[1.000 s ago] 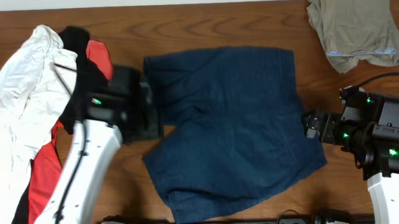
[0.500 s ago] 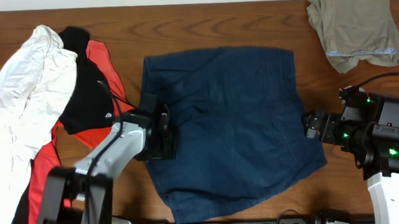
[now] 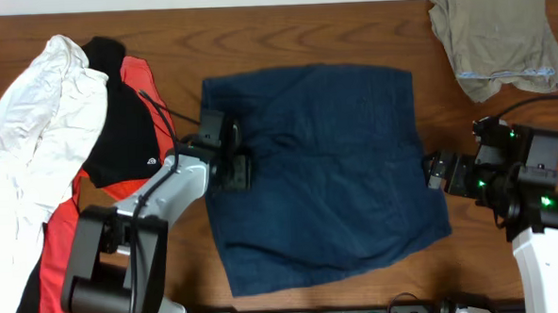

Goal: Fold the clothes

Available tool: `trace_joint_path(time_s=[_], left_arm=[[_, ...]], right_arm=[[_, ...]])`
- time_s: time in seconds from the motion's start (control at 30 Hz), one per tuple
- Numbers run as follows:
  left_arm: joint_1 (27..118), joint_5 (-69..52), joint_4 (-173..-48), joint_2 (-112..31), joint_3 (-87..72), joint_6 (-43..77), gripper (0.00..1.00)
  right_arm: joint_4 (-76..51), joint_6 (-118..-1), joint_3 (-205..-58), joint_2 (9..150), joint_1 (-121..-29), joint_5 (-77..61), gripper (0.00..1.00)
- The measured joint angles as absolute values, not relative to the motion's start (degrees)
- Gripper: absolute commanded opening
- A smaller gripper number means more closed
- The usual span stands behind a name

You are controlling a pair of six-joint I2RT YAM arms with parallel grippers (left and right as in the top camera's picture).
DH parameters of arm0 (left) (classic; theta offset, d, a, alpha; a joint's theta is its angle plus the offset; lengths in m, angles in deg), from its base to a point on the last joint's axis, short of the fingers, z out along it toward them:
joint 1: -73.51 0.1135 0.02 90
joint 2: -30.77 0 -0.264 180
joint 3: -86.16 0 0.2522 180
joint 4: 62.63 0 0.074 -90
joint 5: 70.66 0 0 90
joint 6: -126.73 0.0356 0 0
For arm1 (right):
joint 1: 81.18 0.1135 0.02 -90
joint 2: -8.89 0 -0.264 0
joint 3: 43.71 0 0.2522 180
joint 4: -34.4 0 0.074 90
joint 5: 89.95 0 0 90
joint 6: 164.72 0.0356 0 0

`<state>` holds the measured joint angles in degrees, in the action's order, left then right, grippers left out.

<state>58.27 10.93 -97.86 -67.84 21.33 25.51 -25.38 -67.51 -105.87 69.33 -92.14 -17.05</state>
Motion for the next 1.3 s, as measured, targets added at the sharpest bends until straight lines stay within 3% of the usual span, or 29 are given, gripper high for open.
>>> trace_joint_path(time_s=[0.23,0.47,0.53,0.57,0.7,1.0,1.2,1.3], left_arm=[[63.01,11.02,-102.02,-71.25,15.74,29.29,0.66],[65.59,12.07,-120.92,-73.04,0.83,32.48,0.66],[65.48,12.07,-128.18,-73.02,-4.94,32.61,0.67],[65.41,12.09,-131.57,-72.93,-7.52,32.09,0.69],[65.35,11.81,-140.44,-71.03,-11.10,25.90,0.70],[60.82,11.61,-134.30,-53.04,9.33,11.10,0.68],[57.43,12.05,-129.23,-38.05,26.53,2.58,0.53],[57.22,12.03,-129.01,-37.00,33.70,0.39,0.52]], right_arm=[[-22.06,-67.51,-105.87,75.72,-92.14,-17.01,0.89],[-19.42,-67.23,-105.87,76.35,-92.14,-16.96,0.87],[-20.14,-66.57,-105.87,75.15,-92.14,-17.07,0.91],[-20.75,-66.22,-105.87,74.21,-92.14,-17.11,0.99],[-27.42,-62.62,-106.02,68.42,-92.14,-16.46,0.99],[-39.37,-49.59,-106.15,60.81,-92.12,-6.30,0.99],[-37.93,-47.67,-106.15,61.01,-92.12,-3.89,0.99],[-37.60,-47.36,-106.15,61.73,-92.12,-3.50,0.99]])
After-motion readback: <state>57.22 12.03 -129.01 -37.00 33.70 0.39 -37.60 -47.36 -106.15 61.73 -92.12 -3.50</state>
